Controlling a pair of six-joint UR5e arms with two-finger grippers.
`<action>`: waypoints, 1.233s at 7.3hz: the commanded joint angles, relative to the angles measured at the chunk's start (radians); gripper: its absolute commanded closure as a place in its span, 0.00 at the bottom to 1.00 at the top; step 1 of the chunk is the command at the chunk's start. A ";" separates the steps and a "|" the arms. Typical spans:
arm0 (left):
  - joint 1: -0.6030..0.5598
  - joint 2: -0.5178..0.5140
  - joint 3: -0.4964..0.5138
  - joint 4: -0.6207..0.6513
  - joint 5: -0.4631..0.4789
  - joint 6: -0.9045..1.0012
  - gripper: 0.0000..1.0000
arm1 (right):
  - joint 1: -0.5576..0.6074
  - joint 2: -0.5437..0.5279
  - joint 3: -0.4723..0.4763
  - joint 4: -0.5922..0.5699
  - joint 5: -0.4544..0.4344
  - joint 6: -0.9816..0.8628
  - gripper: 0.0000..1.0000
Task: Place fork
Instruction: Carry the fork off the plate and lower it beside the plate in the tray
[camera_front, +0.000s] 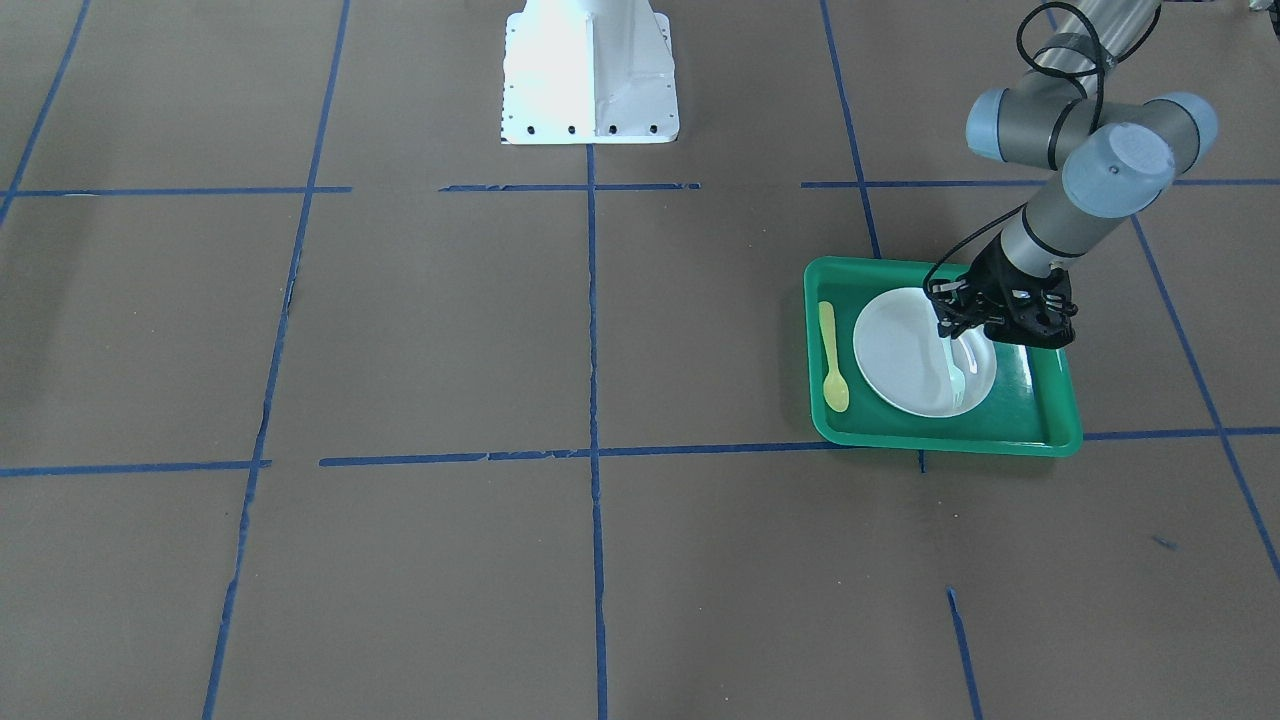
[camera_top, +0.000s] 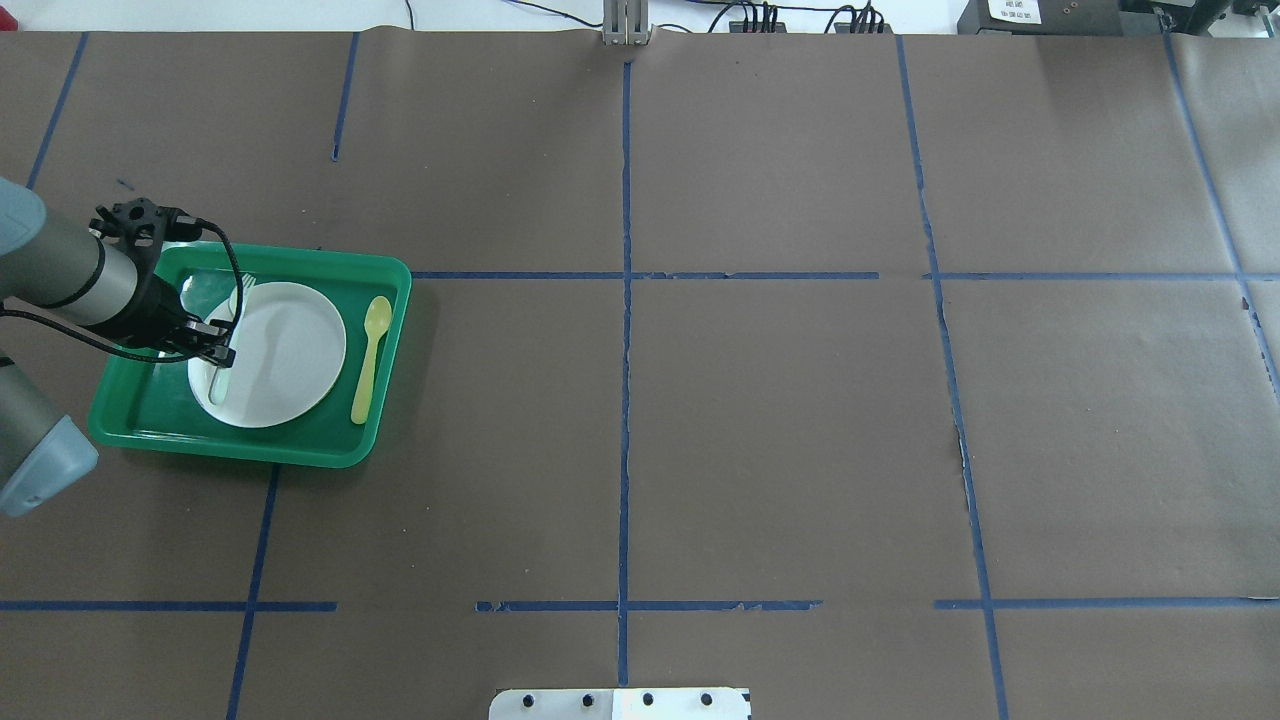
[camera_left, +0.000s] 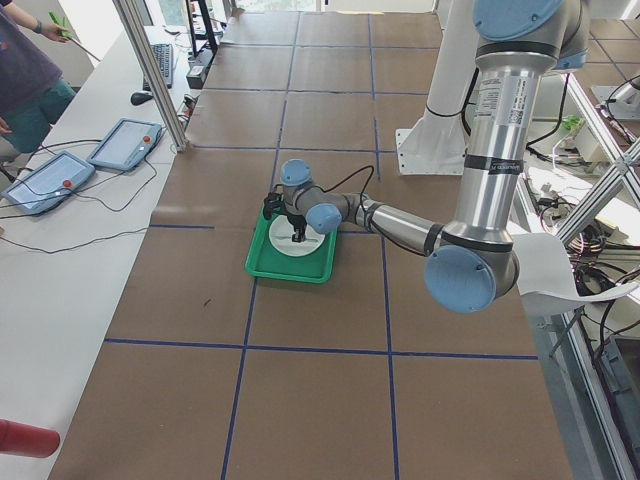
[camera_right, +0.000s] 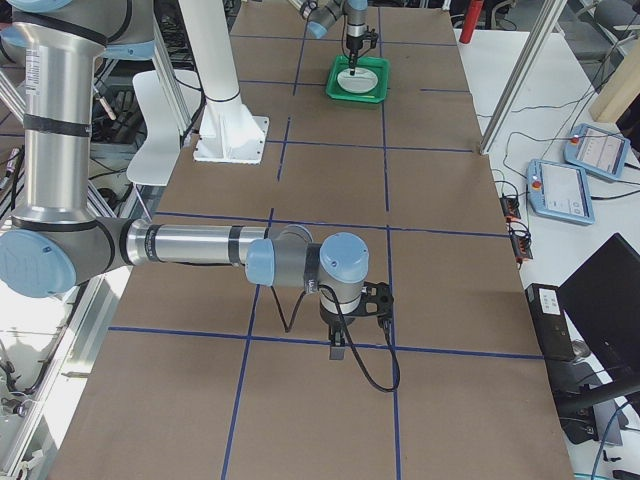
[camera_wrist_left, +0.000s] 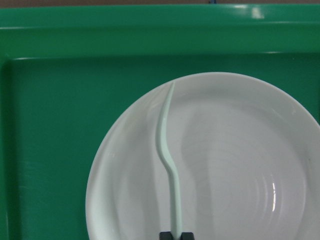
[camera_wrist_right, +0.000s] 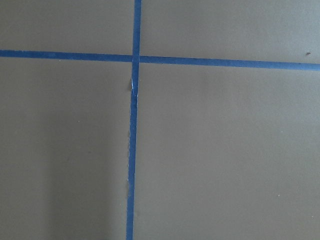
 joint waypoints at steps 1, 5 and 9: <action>-0.083 0.015 0.004 0.005 -0.044 0.001 1.00 | 0.000 0.000 0.000 0.000 0.000 0.002 0.00; -0.074 0.052 0.065 -0.008 -0.034 0.048 1.00 | 0.000 0.000 0.000 0.000 0.000 0.000 0.00; -0.071 0.038 0.102 -0.059 -0.035 0.047 0.58 | 0.000 0.000 0.000 0.000 0.000 0.000 0.00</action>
